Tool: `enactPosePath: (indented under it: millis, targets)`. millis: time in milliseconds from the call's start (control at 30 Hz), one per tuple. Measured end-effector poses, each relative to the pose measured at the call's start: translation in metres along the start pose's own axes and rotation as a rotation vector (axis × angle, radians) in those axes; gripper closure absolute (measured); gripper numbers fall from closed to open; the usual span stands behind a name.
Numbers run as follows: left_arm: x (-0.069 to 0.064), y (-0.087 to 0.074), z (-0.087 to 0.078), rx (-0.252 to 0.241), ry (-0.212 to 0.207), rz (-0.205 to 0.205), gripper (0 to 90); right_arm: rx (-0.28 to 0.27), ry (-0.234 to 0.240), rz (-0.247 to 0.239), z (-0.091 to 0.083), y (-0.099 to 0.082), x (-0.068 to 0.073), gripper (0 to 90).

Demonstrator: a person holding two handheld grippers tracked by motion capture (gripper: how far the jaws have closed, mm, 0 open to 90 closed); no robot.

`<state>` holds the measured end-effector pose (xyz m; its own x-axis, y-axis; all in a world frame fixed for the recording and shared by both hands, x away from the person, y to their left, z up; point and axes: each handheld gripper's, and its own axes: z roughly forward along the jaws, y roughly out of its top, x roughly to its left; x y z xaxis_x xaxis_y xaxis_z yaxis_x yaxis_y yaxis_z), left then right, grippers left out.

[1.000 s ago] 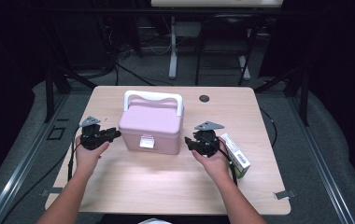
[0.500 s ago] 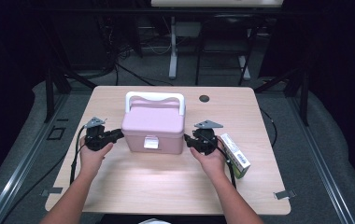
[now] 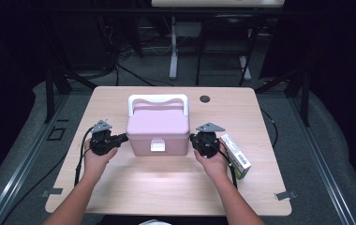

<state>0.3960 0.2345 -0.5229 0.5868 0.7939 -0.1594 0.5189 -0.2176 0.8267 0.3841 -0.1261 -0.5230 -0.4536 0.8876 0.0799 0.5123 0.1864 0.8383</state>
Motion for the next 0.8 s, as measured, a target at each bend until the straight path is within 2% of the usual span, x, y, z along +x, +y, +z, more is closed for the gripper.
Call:
enactPosePath:
  millis: [100,133,333,367,800]
  targets:
    - [-0.003,-0.001,0.0,-0.003,-0.004,0.009,88.3,0.003,-0.011,-0.004,-0.003,-0.002,0.0,89.8]
    - [-0.005,-0.002,0.0,-0.009,0.0,0.001,88.8,0.004,-0.012,-0.008,-0.004,-0.002,0.0,89.9]
    - [-0.01,-0.005,-0.004,-0.006,-0.006,0.008,89.7,0.011,-0.028,-0.044,-0.012,-0.006,0.005,90.0]
    - [-0.01,-0.005,-0.006,0.006,-0.012,0.015,89.7,0.013,-0.027,-0.045,-0.014,-0.007,0.005,90.0]
    - [-0.021,-0.018,-0.022,0.006,-0.02,0.004,89.9,0.033,-0.016,-0.123,-0.036,-0.02,0.022,90.0]
